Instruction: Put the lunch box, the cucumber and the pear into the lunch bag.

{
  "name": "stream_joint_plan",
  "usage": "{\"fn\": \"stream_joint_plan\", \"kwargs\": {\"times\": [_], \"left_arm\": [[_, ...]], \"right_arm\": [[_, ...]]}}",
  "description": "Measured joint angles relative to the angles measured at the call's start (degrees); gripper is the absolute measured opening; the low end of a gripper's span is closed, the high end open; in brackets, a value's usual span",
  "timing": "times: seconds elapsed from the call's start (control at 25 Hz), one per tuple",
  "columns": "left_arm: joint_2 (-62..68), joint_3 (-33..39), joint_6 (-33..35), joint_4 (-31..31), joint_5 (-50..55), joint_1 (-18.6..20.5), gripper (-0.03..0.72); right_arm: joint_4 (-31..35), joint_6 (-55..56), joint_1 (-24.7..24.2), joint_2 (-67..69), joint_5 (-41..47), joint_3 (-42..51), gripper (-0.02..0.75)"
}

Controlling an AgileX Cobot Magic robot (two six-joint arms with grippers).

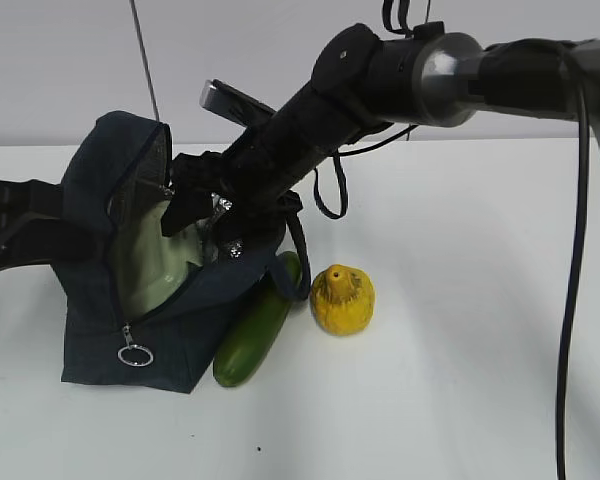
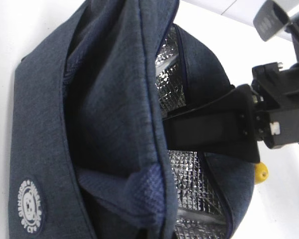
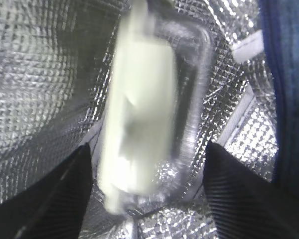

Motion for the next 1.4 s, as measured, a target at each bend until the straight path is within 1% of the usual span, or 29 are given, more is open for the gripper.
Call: {"fn": "stream_joint_plan", "kwargs": {"times": [0.12, 0.24, 0.4, 0.52, 0.6, 0.76, 0.88, 0.96, 1.2, 1.4], "left_arm": [[0.0, 0.0, 0.0, 0.0, 0.4, 0.0, -0.016], [0.0, 0.0, 0.0, 0.0, 0.5, 0.0, -0.016], [0.0, 0.0, 0.0, 0.0, 0.5, 0.0, -0.016], [0.0, 0.0, 0.0, 0.0, 0.5, 0.0, -0.017], [0.0, 0.0, 0.0, 0.0, 0.5, 0.0, -0.017], [0.0, 0.0, 0.0, 0.0, 0.4, 0.0, -0.017], [0.0, 0.0, 0.0, 0.0, 0.4, 0.0, -0.017], [0.0, 0.0, 0.0, 0.0, 0.5, 0.0, -0.017], [0.0, 0.0, 0.0, 0.0, 0.5, 0.0, -0.017], [0.1, 0.0, 0.0, 0.0, 0.8, 0.0, -0.017]], "right_arm": [[-0.7, 0.0, -0.2, 0.0, 1.8, -1.4, 0.553], [-3.9, 0.1, -0.8, 0.0, 5.6, -6.0, 0.554], [-15.0, 2.7, -1.1, 0.0, 13.7, -16.6, 0.552], [-26.1, 5.9, -1.1, 0.0, 18.3, -24.4, 0.527], [-33.3, 9.5, -1.1, -0.4, 18.9, -27.2, 0.500], [-42.2, 12.6, -1.3, -2.6, 19.9, -28.0, 0.439], [-46.4, 13.9, -1.3, -5.3, 19.9, -25.4, 0.407], [-48.0, 14.3, -1.3, -7.9, 20.0, -21.7, 0.399], [-48.3, 14.4, -1.2, -15.8, 20.0, -6.9, 0.396], [-48.3, 14.5, -0.9, -16.2, 19.9, 4.2, 0.395]]}}
